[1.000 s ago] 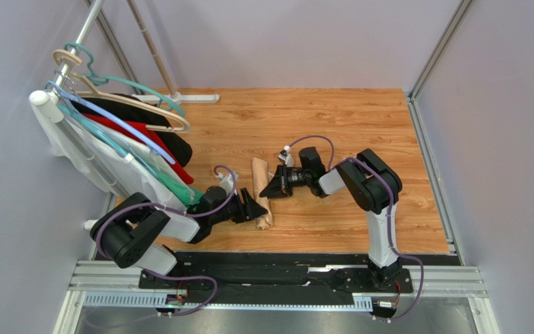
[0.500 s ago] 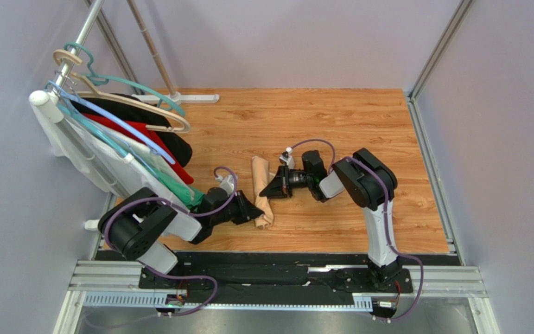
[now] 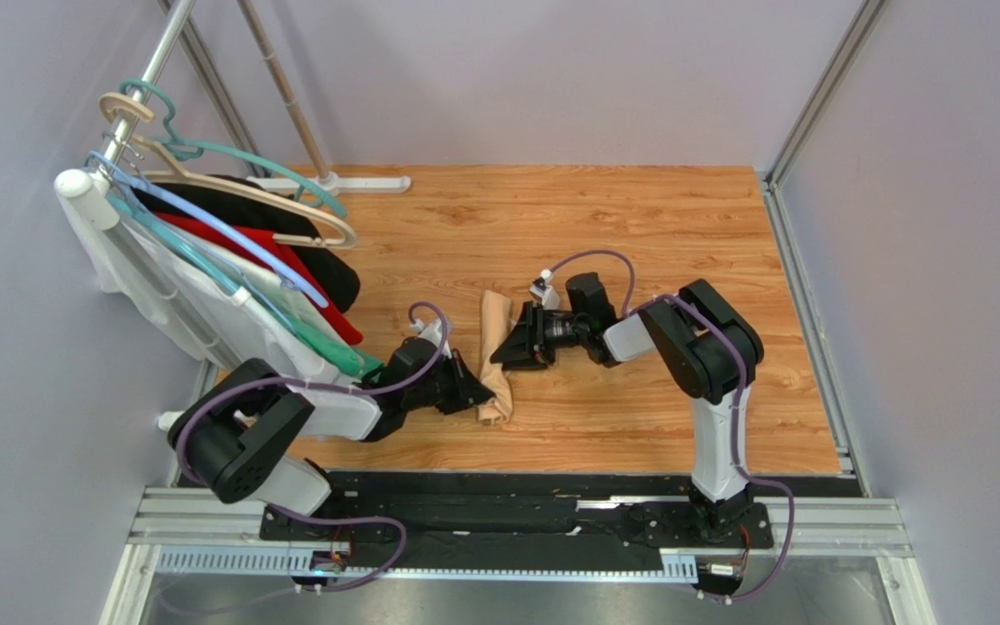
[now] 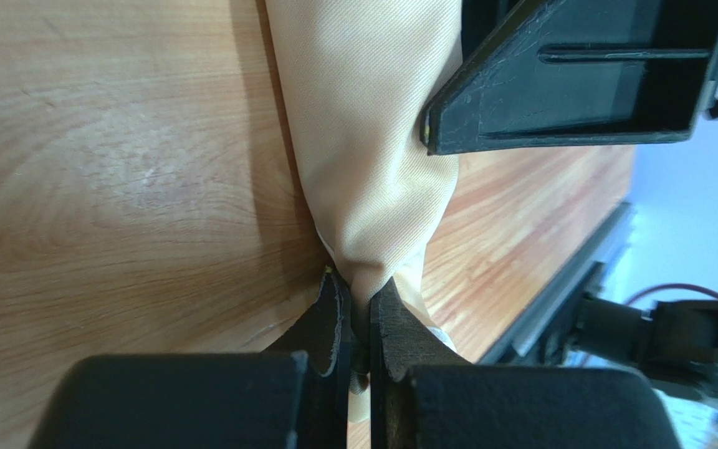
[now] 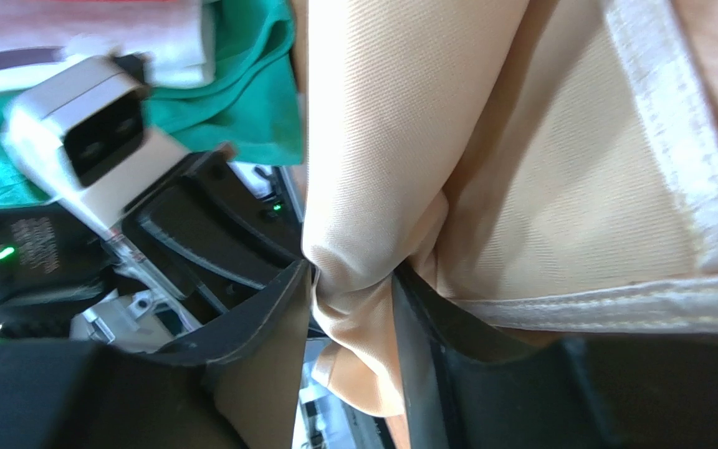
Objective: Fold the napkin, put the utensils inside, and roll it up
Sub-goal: Roll the napkin with the utensil
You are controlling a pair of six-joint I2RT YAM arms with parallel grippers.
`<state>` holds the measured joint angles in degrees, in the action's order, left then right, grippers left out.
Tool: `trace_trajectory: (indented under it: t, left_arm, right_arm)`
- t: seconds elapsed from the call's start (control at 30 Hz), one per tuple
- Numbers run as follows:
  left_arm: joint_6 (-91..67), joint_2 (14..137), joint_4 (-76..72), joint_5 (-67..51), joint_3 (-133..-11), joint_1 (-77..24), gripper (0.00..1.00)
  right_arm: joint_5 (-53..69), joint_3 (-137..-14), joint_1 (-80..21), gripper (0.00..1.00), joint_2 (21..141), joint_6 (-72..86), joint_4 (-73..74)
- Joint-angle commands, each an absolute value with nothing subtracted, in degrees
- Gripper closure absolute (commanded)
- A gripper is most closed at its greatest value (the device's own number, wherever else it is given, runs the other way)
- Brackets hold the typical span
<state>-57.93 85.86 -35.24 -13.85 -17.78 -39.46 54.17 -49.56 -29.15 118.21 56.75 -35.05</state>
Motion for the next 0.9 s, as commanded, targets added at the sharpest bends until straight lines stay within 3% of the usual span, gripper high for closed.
trace_trajectory:
  t: [0.0, 0.23, 0.5, 0.87]
  left_arm:
    - [-48.4, 80.0, -8.5, -6.5, -24.1, -41.2, 1.0]
    - [-42.1, 79.5, 5.8, 1.5, -30.1, -43.2, 1.0]
    - [-40.7, 83.5, 15.5, 10.4, -38.8, -49.2, 1.0]
    - [-38.8, 87.4, 20.6, 15.6, -45.1, -53.4, 1.0]
  right_arm:
    - [47.4, -52.9, -28.8, 0.55, 111.5, 44.8, -19.4]
    - [34.3, -56.7, -29.0, 0.54, 99.7, 37.1, 1.8]
    - [31.4, -62.1, -35.2, 0.53, 102.9, 41.6, 6.3]
    - [32.5, -58.8, -36.3, 0.52, 106.5, 46.3, 0.4]
